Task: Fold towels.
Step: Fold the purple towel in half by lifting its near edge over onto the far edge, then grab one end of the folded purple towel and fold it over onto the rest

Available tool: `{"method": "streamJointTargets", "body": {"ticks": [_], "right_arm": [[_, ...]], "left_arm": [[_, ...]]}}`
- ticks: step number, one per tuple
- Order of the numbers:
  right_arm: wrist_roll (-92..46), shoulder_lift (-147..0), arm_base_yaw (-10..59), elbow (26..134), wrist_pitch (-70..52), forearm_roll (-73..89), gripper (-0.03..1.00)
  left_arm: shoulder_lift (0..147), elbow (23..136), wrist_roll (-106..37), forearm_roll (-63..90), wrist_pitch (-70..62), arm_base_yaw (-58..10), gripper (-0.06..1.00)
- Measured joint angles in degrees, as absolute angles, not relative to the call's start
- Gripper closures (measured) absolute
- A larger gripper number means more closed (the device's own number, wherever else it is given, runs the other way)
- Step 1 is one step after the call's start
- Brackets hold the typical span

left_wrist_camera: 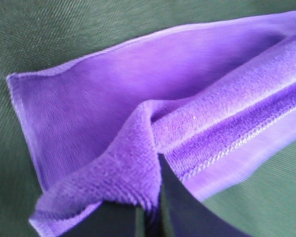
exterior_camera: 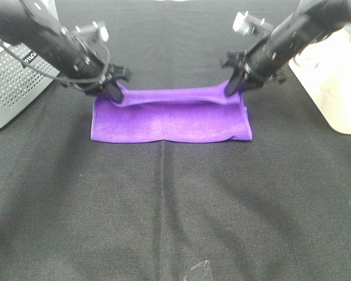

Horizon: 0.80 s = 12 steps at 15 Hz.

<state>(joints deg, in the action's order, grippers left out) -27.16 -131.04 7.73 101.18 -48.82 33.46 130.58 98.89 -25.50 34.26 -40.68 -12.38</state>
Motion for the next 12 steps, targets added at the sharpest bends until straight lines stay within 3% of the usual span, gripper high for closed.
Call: {"method": "streamJointTargets", "body": {"ticks": [2,4,5,7,9,10,12], "right_arm": [[-27.2,-132.4,7.7,101.4,-48.8,33.3,0.9],[-27.1,-134.1,7.7,101.4,-48.9,32.6,0.79],[-27.1,-134.2,7.7,101.4,-48.9,32.2,0.71],[-26.6,-134.2,7.7,101.5,-49.1,30.9,0.48],[-25.0,-134.0,7.7,101.7,-52.2,29.4,0.32],[-24.6,-133.4,7.7,102.2,-54.0,28.7,0.29],[-24.4,-130.7,7.7,103.6,-57.6,28.0,0.27]], "left_arm": [[131.8,99.9,-25.5,34.2,-41.4,-12.3,0.94],[133.8,101.3,-25.5,34.1,-42.5,-12.3,0.91],[134.1,101.3,-25.5,33.9,-42.6,-12.3,0.84],[134.4,101.4,-25.3,33.3,-43.7,-12.3,0.61],[134.4,103.3,-23.7,31.7,-48.9,-11.2,0.28],[134.4,105.1,-22.2,30.5,-52.4,-10.3,0.19],[134.4,110.6,-18.7,28.5,-60.4,-8.3,0.14]]}}
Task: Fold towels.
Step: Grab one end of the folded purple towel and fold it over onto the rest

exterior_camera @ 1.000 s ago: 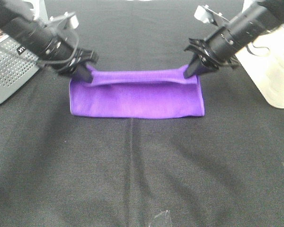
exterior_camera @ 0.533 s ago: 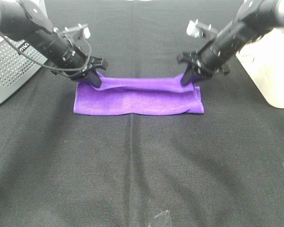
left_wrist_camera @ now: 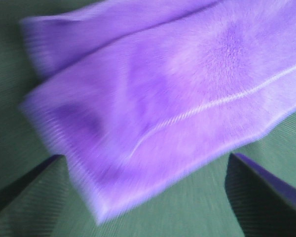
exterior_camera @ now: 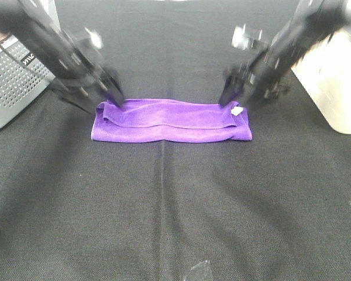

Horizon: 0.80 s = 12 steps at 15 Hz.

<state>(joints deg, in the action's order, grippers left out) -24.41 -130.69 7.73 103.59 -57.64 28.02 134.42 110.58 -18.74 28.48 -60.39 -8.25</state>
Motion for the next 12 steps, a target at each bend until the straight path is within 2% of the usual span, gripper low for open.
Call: {"method": "streamJointTargets", "body": {"ticks": [4,12], "right_arm": [[-22.5,-126.3,7.7,104.1,-63.6,27.7,0.27],[-21.2,-126.3,7.7,104.1,-67.0,27.1,0.27]], "left_arm": [[135.8,114.5,-16.6,26.9,-67.8,-5.4,0.13],[146.2,120.8,-18.9,32.2,-69.8,-4.3,0.13]]}}
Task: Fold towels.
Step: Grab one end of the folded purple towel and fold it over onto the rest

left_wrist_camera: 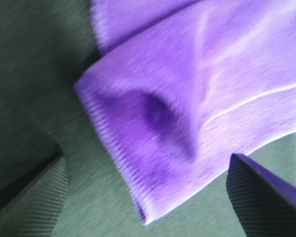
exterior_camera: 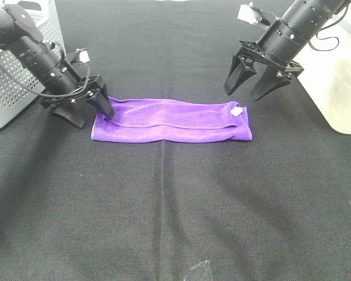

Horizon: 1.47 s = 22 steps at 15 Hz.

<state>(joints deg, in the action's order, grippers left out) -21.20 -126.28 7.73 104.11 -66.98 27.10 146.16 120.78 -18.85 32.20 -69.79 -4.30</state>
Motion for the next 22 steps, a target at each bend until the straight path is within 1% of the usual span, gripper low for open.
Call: {"method": "streamJointTargets", "body": {"ticks": [4,8,9,10,13,14,17,22], "right_arm": [[-21.2,-126.3,7.7,104.1,-67.0,27.1,0.27],[-21.2,-126.3,7.7,104.1,-68.0,27.1,0.27],[-21.2,-126.3,7.7,104.1,-68.3,27.1,0.27],[-21.2,-126.3,7.7,104.1,-68.8,27.1,0.27],[-21.2,-126.3,7.7,104.1,-69.6,27.1,0.27],[-21.2,-126.3,7.7,104.1,-69.6,27.1,0.27],[-21.1,-126.3,7.7,104.1,-69.6,27.0,0.27],[-19.3,-124.0,7.7,104.1,-69.6,26.6,0.27]], "left_arm": [[147.8,122.0,-18.9,35.0,-70.2,-5.3,0.15],[149.7,123.6,-18.9,37.7,-70.2,-11.4,0.21],[149.8,123.9,-18.9,37.6,-70.2,-11.7,0.25],[150.3,124.6,-18.6,36.4,-70.1,-12.0,0.43],[151.4,127.7,-17.6,31.0,-70.3,-12.1,0.85],[151.5,128.6,-17.5,29.6,-70.6,-12.5,0.91],[150.0,128.9,-17.0,24.8,-70.3,-12.5,0.92],[141.9,128.9,-16.2,18.4,-70.1,-11.0,0.92]]}}
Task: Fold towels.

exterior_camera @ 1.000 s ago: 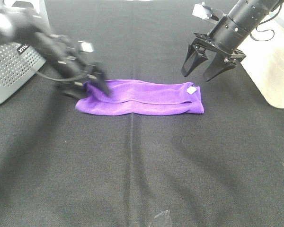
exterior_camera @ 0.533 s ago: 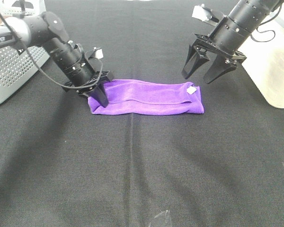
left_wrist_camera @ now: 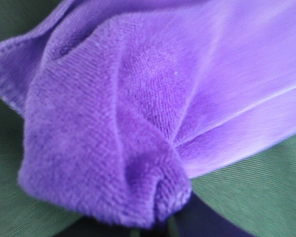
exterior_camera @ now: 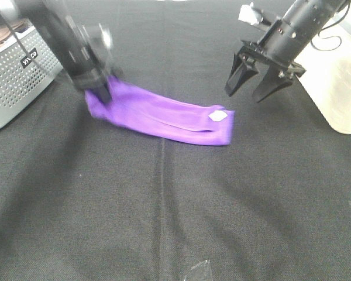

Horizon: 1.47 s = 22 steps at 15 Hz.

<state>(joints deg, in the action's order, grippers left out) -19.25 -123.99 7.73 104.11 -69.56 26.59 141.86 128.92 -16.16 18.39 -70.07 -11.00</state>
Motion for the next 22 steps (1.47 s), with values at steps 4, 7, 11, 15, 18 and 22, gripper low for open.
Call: {"method": "streamJointTargets", "body": {"ticks": [4,7,11,15,18,22], "right_arm": [[-18.2,-120.0,7.7,104.1,-69.6,24.9,0.27],[-18.2,-116.9,7.7,104.1,-69.6,24.5,0.27],[-17.0,-114.7,7.7,104.1,-69.6,23.9,0.27],[-16.5,-112.5,7.7,104.1,-69.6,23.8,0.27],[-15.5,-111.7,7.7,104.1,-69.7,23.8,0.27],[-15.5,-109.5,7.7,104.1,-69.7,23.7,0.27]], "left_arm": [[140.4,128.9,-20.9,17.7,-70.1,-17.5,0.92],[140.7,128.9,-22.2,17.9,-70.1,-23.4,0.92],[143.4,128.9,-21.9,20.9,-66.9,-28.2,0.92],[143.9,128.9,-19.1,28.0,-58.0,-30.4,0.66],[143.9,128.9,-19.3,36.9,-55.1,-30.4,0.32],[143.9,128.9,-22.7,40.0,-55.3,-30.4,0.27]]}}
